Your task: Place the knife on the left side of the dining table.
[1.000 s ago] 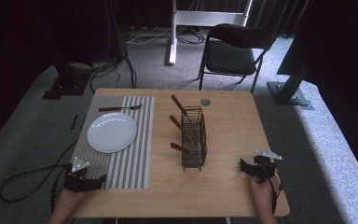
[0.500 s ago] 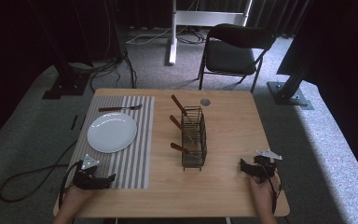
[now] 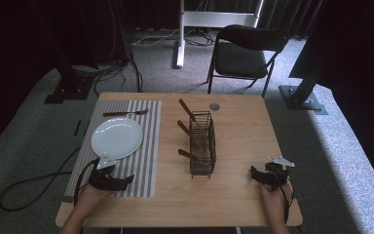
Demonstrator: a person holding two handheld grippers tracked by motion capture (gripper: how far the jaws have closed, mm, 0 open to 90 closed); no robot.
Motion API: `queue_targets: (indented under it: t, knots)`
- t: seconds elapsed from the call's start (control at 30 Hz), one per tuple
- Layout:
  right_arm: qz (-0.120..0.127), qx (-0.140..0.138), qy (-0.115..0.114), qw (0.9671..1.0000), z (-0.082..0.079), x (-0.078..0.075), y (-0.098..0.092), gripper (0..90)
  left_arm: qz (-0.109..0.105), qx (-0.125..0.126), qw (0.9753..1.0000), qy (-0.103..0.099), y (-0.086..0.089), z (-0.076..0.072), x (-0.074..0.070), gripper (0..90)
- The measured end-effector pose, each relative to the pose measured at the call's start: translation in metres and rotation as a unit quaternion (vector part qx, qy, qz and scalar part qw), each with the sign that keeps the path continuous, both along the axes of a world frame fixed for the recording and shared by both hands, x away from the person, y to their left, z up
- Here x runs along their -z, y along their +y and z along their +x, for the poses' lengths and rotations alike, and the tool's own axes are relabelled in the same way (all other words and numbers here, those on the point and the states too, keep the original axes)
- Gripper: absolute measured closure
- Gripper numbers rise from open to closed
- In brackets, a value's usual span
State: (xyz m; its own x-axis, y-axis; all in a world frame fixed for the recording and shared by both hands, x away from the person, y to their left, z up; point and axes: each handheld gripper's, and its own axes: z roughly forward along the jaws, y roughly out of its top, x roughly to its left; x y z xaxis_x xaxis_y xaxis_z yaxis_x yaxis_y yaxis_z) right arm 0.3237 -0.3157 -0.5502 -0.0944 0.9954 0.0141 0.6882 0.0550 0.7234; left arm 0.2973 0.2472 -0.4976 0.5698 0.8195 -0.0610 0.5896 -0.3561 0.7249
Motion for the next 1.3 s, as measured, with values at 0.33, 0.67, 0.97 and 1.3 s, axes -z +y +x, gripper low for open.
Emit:
queue_targets:
  t: [0.33, 0.67, 0.97, 1.3]
  knots:
    - [0.000, 0.000, 0.000, 1.0000, 0.000, 0.000, 0.000, 12.3, -0.013, 0.034, 0.9993, -0.013, -0.023, 0.011, -0.015, 6.3]
    - [-0.001, 0.000, -0.001, 1.0000, 0.000, 0.000, 0.000, 12.3, -0.016, 0.067, 0.9973, -0.023, -0.047, 0.027, -0.028, 6.4]
    - [-0.001, 0.000, -0.001, 1.0000, 0.000, 0.000, 0.000, 12.3, -0.017, 0.086, 0.9955, -0.037, -0.065, 0.046, -0.048, 6.4]
    - [-0.001, 0.000, -0.001, 1.0000, 0.000, 0.000, 0.000, 12.3, -0.034, 0.109, 0.9922, -0.051, -0.085, 0.061, -0.069, 6.4]
